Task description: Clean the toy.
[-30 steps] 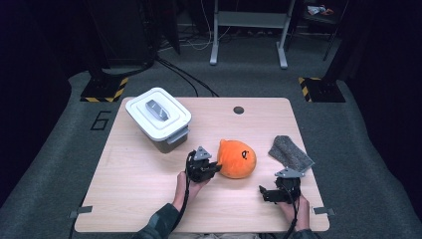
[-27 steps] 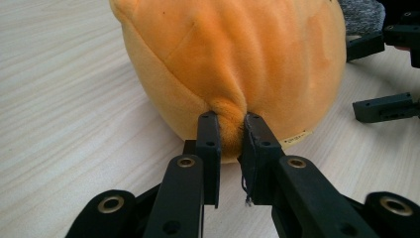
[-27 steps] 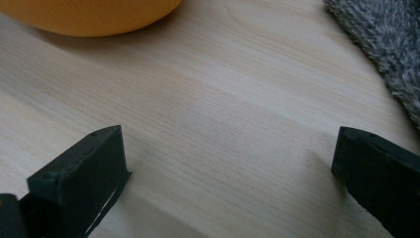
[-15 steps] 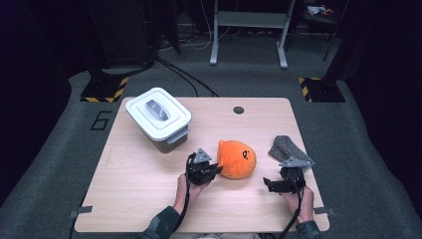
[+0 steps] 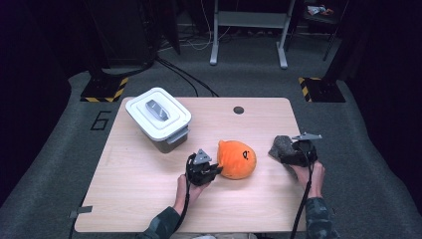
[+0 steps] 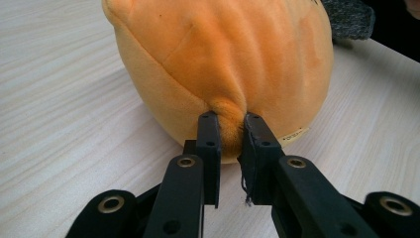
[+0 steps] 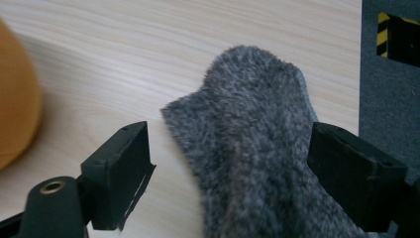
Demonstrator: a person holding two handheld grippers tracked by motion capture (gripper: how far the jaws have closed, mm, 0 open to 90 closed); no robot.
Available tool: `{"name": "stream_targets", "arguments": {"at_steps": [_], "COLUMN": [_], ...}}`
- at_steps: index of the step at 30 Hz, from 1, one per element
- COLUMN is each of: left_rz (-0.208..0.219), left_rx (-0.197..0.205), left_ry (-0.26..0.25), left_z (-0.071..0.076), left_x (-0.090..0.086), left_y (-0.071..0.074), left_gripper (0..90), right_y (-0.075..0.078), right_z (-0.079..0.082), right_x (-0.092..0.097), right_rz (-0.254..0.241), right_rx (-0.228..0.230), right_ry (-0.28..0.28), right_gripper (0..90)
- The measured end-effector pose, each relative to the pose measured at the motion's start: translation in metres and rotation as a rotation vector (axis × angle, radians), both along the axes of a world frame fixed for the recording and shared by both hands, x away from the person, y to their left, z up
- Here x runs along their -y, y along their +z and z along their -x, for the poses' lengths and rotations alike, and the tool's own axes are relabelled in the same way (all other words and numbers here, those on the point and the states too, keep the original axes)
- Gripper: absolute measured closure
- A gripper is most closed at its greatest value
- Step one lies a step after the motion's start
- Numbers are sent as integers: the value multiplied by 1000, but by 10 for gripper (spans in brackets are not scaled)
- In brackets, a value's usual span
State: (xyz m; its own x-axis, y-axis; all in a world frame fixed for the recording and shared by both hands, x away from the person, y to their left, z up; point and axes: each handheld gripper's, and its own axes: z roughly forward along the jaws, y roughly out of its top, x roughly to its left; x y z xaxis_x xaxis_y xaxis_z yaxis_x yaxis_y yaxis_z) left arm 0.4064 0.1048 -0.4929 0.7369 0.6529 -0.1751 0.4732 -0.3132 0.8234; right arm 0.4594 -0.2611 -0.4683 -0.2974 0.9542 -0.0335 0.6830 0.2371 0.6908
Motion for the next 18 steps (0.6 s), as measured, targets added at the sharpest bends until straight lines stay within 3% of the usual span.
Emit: {"name": "stream_targets", "arguments": {"at_steps": [5,8,14,18], "left_rz": [0,8,7,-3], "left_rx": [8,-2,1,12], "left_ry": [3,2,-3,-6], "left_z": [1,1,1,2], "left_x": [0,0,0,0], "left_y": [-1,-1,-1,-1], "left_gripper": [793,793,793,793], "right_y": [-14,-20,-31,-33], "right_z": [-19,-24,-26,-24], "right_x": [7,9,7,8], "right_rz": [-7,-11,-14,-13], "right_rx": [-65,-79,-138,-99], "right_ry": [-32,-21,-54,-40], "right_gripper": [214,278,503,697]}}
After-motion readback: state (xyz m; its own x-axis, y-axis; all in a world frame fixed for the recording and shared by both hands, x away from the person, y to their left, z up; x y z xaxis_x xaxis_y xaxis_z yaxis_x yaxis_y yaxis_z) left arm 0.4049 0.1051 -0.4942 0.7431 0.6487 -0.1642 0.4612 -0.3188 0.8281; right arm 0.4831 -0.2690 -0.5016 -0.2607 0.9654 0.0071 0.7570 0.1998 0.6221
